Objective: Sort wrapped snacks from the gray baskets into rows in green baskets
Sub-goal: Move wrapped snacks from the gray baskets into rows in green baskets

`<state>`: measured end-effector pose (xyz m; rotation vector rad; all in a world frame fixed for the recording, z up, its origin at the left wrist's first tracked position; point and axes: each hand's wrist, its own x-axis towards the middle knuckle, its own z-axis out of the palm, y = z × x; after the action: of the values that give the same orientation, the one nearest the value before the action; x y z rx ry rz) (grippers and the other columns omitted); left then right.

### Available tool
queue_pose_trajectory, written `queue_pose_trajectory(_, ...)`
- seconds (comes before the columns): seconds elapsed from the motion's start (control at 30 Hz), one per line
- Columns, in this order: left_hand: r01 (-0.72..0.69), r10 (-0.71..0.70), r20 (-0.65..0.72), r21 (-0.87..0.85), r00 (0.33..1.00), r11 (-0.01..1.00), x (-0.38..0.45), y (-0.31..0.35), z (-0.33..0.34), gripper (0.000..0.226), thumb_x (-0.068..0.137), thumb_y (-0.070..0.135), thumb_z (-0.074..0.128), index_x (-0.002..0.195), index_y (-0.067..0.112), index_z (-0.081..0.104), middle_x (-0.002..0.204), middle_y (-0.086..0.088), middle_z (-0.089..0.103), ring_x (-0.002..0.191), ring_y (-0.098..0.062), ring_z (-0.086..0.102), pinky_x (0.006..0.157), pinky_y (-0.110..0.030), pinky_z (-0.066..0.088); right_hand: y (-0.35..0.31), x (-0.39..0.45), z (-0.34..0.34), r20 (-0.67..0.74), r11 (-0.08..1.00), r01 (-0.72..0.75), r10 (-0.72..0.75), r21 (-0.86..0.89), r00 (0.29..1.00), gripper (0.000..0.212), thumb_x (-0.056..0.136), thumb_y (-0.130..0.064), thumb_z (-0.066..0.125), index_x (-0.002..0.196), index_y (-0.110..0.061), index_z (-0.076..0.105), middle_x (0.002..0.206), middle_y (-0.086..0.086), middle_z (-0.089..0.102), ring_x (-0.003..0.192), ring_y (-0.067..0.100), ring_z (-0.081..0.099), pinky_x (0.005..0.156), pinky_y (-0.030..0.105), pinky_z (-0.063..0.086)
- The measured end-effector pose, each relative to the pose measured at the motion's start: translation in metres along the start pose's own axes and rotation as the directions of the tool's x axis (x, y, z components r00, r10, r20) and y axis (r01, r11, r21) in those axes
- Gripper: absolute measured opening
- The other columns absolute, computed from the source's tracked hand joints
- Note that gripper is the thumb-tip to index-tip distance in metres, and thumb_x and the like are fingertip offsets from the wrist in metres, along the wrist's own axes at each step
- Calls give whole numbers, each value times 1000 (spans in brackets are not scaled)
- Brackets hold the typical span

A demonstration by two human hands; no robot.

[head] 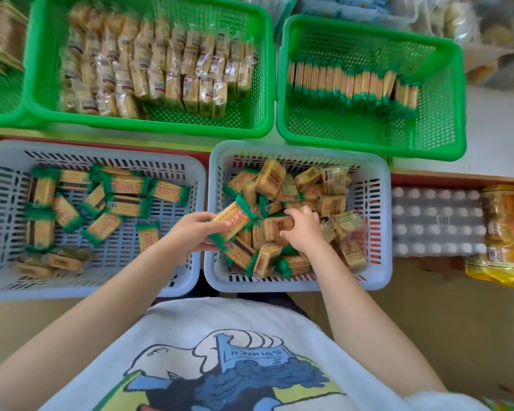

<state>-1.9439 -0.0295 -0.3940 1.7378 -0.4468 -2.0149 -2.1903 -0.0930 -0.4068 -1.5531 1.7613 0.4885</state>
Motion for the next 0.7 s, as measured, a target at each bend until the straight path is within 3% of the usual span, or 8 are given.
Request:
queue_pose_trajectory(0.33,13,-12,19,-14,1000,1000,2,3,5,37,90,23,74,118,3,61,109,-13,74,92,-24,76,79,-33,59,3,-2,-4,29,999,37,-37,5,999,28,88,-33,76,108,-23,59,129,5,49,131,31,35,109,52,35)
queue_pose_trajectory(0.4,16,-16,10,-2,1000,1000,4,5,7,37,91,23,73,118,2,60,109,-14,73,91,-24,76,79,-34,59,2,-1,-9,16,991,9,-7,-136,1000,25,91,-36,70,111,-22,64,131,6,50,132,31,36,110,52,32)
queue_pose_trajectory(0.47,7,-6,-41,2,999,1000,5,5,8,34,91,23,73,116,4,60,108,-13,74,89,-24,76,81,-36,60,-3,-1,-13,-76,952,-20,-3,-306,997,26,97,-35,61,117,-20,69,135,6,51,132,30,38,110,49,30)
queue_pose_trajectory(0.5,-5,5,-82,1,997,1000,5,5,8,32,91,24,73,114,6,61,108,-12,74,87,-24,76,81,-37,61,-6,-1,-14,-142,954,-18,-27,-301,989,25,99,-32,58,116,-19,70,132,6,54,130,29,40,109,47,31)
queue_pose_trajectory(0.6,-52,60,-226,40,972,998,8,2,3,26,91,28,74,109,12,63,108,-8,73,87,-22,76,78,-35,61,-20,-3,-12,-219,994,103,-108,-35,970,22,99,-24,56,109,-14,72,118,5,65,118,26,54,100,40,43)
queue_pose_trajectory(0.7,-69,74,-265,26,961,997,8,1,-2,27,91,29,73,111,13,63,110,-7,72,87,-21,76,71,-31,62,-38,1,6,-154,982,142,-123,123,980,32,98,-26,60,126,-11,66,126,6,64,117,23,58,96,37,50)
